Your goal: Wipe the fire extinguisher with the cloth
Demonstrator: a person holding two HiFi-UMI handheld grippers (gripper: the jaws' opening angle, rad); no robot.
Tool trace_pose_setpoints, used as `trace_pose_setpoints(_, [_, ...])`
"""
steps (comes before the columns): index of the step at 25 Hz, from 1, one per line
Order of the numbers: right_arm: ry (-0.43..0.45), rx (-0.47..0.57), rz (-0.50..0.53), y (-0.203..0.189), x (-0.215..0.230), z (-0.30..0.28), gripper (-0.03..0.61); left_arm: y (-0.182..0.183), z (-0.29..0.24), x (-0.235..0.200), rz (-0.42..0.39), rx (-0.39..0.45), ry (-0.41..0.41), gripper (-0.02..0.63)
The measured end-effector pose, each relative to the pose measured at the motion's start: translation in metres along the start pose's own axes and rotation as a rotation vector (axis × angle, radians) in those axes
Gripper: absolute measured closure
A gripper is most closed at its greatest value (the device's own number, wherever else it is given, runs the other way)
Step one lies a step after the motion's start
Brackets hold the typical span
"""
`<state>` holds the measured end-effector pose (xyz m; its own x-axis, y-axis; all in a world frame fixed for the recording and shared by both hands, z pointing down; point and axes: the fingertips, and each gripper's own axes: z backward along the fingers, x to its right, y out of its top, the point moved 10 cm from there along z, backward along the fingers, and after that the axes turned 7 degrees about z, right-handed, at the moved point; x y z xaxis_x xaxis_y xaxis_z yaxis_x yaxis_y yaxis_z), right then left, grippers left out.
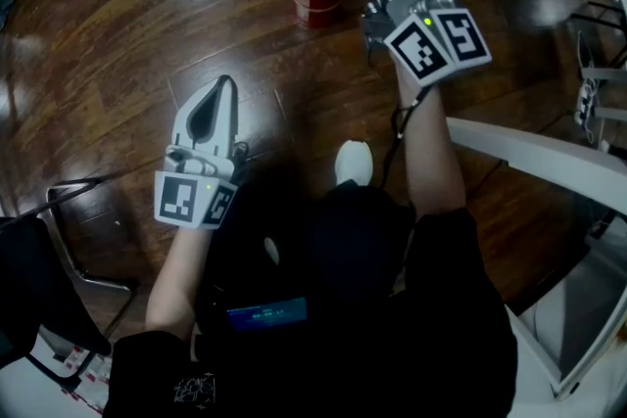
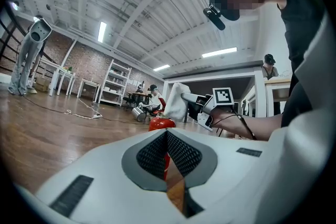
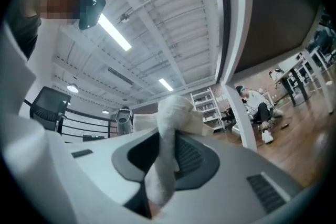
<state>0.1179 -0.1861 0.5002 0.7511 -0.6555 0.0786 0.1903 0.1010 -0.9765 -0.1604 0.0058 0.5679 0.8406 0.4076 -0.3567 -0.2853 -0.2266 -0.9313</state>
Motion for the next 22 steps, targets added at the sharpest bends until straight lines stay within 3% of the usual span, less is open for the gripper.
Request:
trace_pose_setpoints(5, [-0.002,-0.093,0.02,-0.038,-0.002,-0.015,0.486,0.001,0.0,-0.004,-0.004,0.0,0.007,0.612])
trace_pose_setpoints(16, [0.136,-0.385,0.097,-0.147,-0.031,-0.017,0.486,-0.001,0.002,-0.007,-0.003,-0.008,0.012,0.612])
trace_pose_setpoints(22, [0.169,-0.518,0.08,-0.199,-0.03,-0.019,0.486,0.001,0.004,-0.008,-0.013,-0.014,0.025,0.612])
